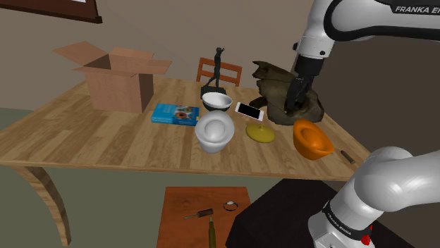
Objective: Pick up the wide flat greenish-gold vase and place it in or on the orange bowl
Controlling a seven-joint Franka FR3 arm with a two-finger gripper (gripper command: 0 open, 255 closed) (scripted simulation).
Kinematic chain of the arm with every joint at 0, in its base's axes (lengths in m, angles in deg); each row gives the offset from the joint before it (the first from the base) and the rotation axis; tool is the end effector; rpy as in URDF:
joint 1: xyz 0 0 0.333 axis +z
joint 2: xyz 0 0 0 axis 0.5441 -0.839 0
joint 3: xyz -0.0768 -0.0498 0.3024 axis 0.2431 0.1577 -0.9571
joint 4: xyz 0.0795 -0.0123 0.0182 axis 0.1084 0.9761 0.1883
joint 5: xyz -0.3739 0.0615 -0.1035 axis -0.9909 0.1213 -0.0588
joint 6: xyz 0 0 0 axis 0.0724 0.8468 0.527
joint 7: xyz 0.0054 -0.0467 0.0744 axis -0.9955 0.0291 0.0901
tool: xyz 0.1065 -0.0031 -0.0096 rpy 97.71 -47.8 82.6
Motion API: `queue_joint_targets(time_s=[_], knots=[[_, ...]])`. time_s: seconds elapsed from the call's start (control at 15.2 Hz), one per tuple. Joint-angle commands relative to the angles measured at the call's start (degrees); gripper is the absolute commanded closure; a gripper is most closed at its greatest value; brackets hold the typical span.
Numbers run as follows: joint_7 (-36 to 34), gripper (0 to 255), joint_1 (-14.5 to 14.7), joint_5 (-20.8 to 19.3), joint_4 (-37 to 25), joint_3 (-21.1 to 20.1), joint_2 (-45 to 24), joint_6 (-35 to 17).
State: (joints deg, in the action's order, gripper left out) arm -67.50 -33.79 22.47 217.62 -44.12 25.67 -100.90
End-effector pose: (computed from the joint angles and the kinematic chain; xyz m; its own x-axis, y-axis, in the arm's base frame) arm 0.3172 0.0225 0.5598 0.9879 0.1394 -0.0683 0.1403 -0.9901 0.0090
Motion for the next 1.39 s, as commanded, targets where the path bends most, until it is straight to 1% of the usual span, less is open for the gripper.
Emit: queue_joint_targets(time_s=[0.0, 0.33, 0.66, 0.99, 1.32], knots=[[0.0, 0, 0.0, 0.0, 0.0, 0.0, 0.0, 0.0], [4.75, 0, -1.07, -1.62, 3.75, 3.46, -5.04, -10.42], [9.5, 0, -1.9, -2.46, 5.22, 6.89, -12.4, -20.85], [14.64, 0, -2.27, -1.97, 4.33, 10.19, -21.65, -30.67], [20.68, 0, -2.2, 0.61, 1.08, 13.12, -32.18, -39.18]])
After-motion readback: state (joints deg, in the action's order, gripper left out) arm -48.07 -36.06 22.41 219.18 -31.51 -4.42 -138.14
